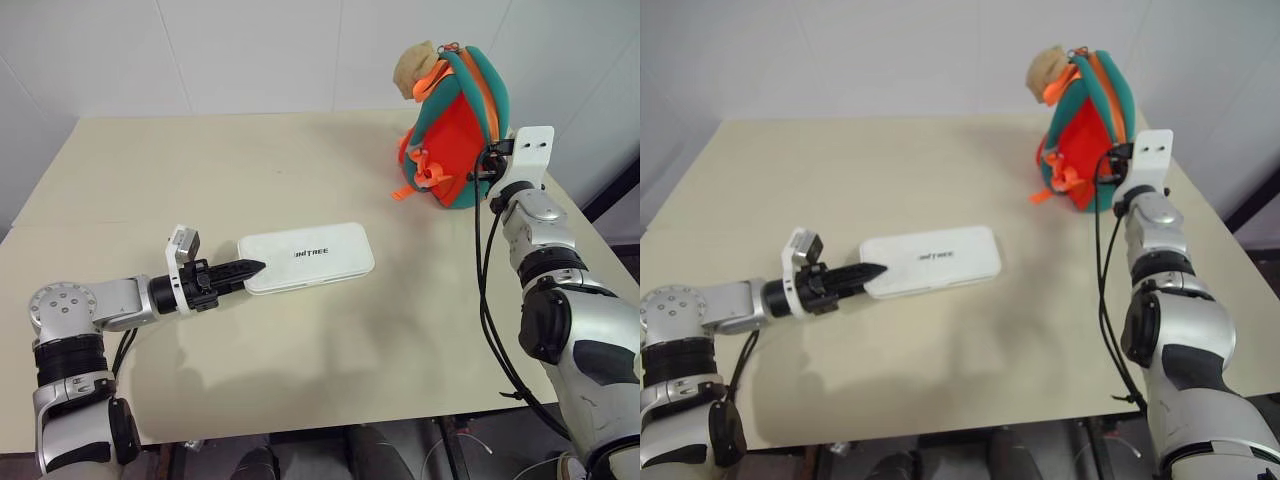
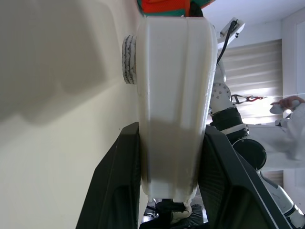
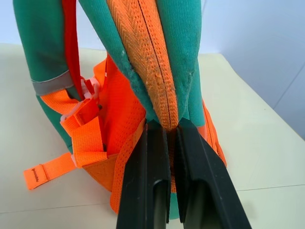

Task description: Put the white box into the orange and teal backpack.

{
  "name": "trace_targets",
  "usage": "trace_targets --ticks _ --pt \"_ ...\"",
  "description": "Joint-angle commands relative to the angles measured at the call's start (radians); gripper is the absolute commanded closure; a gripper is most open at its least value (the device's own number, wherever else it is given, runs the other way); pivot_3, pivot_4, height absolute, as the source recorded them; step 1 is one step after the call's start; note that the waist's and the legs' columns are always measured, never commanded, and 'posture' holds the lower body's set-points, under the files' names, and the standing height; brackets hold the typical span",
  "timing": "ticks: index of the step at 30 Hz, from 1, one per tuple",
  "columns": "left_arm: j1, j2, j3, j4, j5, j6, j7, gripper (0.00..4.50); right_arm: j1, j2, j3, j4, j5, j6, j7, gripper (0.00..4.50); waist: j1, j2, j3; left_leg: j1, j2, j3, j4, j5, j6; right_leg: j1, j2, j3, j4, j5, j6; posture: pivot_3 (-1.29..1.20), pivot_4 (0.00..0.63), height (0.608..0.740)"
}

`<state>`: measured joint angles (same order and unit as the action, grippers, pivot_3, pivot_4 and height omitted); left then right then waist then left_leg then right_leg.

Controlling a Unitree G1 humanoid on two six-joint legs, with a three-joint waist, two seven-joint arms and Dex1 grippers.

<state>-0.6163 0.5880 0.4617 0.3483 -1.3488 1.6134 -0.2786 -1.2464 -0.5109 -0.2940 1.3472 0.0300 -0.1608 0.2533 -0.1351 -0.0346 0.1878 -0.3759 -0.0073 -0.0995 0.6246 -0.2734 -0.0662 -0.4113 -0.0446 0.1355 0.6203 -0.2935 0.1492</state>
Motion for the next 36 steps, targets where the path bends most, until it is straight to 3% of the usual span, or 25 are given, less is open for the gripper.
trace_targets --ticks 1,7,11,27,36 --pt "-0.001 -0.005 0.021 -0.034 -0.023 0.001 -0.018 3.22 -0.019 -0.004 -0.018 -0.062 0.034 -0.051 0.025 4.15 -0.003 0.000 0.000 0.000 0.000 0.000 0.000 0.000 0.000 0.000 0.000 0.000 0.000 0.000 0.000 0.00 0.150 0.740" --pt "-0.016 -0.008 0.014 -0.020 -0.007 0.001 -0.026 3.22 0.018 -0.002 -0.016 -0.123 0.060 -0.069 0.054 4.15 -0.004 0.000 0.000 0.000 0.000 0.000 0.000 0.000 0.000 0.000 0.000 -0.001 0.000 0.000 0.000 0.00 0.150 0.740" --pt "-0.027 -0.004 0.004 -0.006 0.006 0.001 -0.039 3.22 0.112 0.004 -0.012 -0.272 0.088 -0.055 0.083 4.15 -0.001 0.000 0.000 0.000 0.000 -0.001 -0.001 0.000 0.000 0.000 -0.001 -0.003 0.000 0.000 0.000 0.00 0.150 0.740" --pt "-0.125 0.011 -0.067 0.086 0.161 -0.005 -0.176 3.22 0.686 0.039 -0.030 -1.436 0.276 0.538 0.023 4.15 0.036 0.001 0.000 0.000 0.001 -0.001 0.000 -0.002 0.002 -0.002 -0.002 -0.008 0.003 0.000 0.000 0.00 0.150 0.740" --pt "-0.179 0.025 -0.118 0.142 0.270 -0.020 -0.290 3.22 0.893 0.041 -0.071 -1.815 0.396 0.745 -0.003 4.15 0.083 0.001 0.000 0.000 0.000 -0.001 0.001 -0.003 0.002 -0.002 -0.003 -0.009 0.002 0.000 -0.001 0.00 0.150 0.740"
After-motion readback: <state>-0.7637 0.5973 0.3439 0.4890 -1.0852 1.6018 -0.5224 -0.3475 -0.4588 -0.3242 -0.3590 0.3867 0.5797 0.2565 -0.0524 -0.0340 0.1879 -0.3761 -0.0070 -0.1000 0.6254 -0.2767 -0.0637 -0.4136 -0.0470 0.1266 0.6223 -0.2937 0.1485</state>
